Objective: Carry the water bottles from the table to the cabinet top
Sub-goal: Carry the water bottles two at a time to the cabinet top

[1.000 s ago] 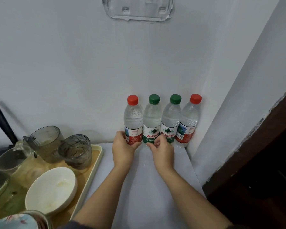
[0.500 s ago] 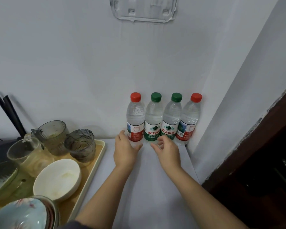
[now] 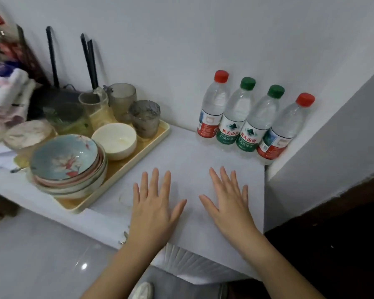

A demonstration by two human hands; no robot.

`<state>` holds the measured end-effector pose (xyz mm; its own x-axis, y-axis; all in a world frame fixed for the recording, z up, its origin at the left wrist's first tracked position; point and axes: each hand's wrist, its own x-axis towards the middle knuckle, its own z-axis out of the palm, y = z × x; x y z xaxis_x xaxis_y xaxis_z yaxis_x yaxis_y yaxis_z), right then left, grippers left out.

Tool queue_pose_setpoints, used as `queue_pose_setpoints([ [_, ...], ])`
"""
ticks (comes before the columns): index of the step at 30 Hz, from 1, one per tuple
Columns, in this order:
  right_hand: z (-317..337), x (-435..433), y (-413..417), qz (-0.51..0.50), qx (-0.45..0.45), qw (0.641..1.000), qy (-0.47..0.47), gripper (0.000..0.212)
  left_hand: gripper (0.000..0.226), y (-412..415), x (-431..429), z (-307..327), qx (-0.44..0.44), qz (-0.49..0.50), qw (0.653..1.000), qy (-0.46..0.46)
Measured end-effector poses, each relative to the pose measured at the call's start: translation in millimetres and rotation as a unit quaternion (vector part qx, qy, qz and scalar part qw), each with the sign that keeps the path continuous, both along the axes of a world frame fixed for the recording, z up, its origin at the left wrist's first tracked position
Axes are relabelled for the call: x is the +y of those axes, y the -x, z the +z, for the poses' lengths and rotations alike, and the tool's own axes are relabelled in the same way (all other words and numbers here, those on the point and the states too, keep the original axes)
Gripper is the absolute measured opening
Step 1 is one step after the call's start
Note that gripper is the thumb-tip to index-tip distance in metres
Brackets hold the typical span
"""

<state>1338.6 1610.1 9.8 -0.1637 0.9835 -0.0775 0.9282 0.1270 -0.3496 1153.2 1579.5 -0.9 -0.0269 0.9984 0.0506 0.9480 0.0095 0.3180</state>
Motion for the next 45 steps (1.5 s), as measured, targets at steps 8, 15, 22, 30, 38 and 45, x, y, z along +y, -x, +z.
queue_pose_setpoints([
  [8,1,-56,63,0.272,-0.034,0.962,0.003,0.074,0.078,26,-134,-20,-0.012,0.184,0.983,0.011],
  [15,-26,-119,136,0.477,-0.077,0.875,0.038,0.073,0.079,45,-255,-46,-0.04,0.392,0.916,0.082],
  [22,-67,-196,206,0.617,-0.184,0.761,0.082,0.071,0.088,47,-359,-70,-0.11,0.553,0.815,0.133],
  [30,-90,-294,269,0.705,-0.273,0.651,0.074,0.072,0.082,51,-454,-99,-0.167,0.633,0.726,0.21],
  [38,-97,-398,325,0.794,-0.288,0.533,0.055,0.071,0.073,57,-539,-103,-0.217,0.725,0.617,0.216],
  [45,-109,-480,383,0.86,-0.304,0.408,0.029,0.071,0.073,67,-589,-110,-0.266,0.806,0.493,0.189],
])
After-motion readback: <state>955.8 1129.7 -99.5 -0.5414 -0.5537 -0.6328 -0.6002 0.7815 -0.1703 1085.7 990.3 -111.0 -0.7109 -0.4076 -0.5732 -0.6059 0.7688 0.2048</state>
